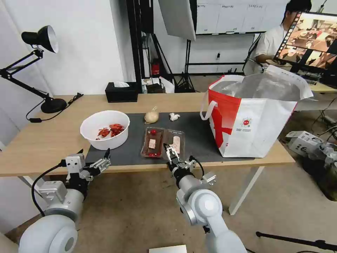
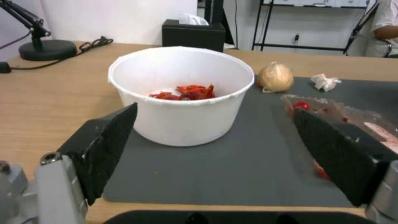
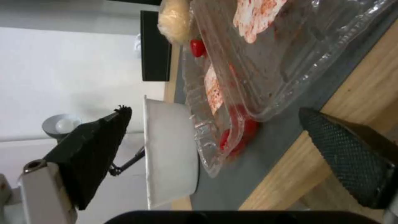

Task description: Pick up the trash from the table and place it into the takeout bag.

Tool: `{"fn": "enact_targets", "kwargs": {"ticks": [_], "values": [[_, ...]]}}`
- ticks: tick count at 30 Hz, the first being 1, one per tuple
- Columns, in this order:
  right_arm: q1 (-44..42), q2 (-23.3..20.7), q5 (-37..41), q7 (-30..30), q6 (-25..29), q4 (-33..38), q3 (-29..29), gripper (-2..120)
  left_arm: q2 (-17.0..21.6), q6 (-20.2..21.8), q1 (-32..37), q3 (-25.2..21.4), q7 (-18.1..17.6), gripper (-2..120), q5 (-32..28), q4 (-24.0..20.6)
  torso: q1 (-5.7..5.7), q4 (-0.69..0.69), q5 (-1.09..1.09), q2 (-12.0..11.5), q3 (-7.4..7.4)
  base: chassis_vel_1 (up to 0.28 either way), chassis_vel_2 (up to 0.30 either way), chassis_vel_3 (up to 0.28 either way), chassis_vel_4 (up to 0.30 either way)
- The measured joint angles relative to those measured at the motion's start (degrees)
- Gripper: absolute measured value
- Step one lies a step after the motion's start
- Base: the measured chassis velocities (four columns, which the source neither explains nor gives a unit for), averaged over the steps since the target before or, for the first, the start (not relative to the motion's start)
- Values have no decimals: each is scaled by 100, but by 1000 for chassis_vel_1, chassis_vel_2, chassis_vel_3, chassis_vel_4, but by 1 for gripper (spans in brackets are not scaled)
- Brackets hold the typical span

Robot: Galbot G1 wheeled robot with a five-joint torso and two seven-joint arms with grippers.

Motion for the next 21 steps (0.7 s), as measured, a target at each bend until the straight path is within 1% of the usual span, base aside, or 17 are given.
{"fn": "enact_targets", "kwargs": {"ticks": [17,21], "values": [[96,38,37,44,45,-52,178,100,-22,-11,8,18,0,100,27,33,0,0,0,0,0,0,0,0,0],[79,-4,-132,-21,46,2,231,100,-23,-12,13,20,0,100,31,33,0,0,0,0,0,0,0,0,0]]}}
